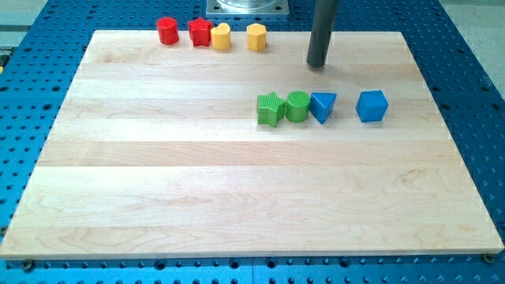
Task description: Place your arm parallel to the hexagon
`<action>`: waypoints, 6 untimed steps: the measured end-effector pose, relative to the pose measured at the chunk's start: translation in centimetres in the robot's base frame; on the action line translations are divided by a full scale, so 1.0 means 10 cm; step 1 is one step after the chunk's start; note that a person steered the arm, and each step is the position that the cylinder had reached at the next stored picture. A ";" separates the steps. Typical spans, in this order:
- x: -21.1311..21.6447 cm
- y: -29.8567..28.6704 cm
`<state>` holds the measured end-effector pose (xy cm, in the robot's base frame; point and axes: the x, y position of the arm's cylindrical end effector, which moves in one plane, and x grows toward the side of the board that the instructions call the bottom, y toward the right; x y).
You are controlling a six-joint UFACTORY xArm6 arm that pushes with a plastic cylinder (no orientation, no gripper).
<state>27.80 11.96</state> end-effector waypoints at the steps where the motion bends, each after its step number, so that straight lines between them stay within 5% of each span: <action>1: 0.00 0.00; 6: -0.10 -0.04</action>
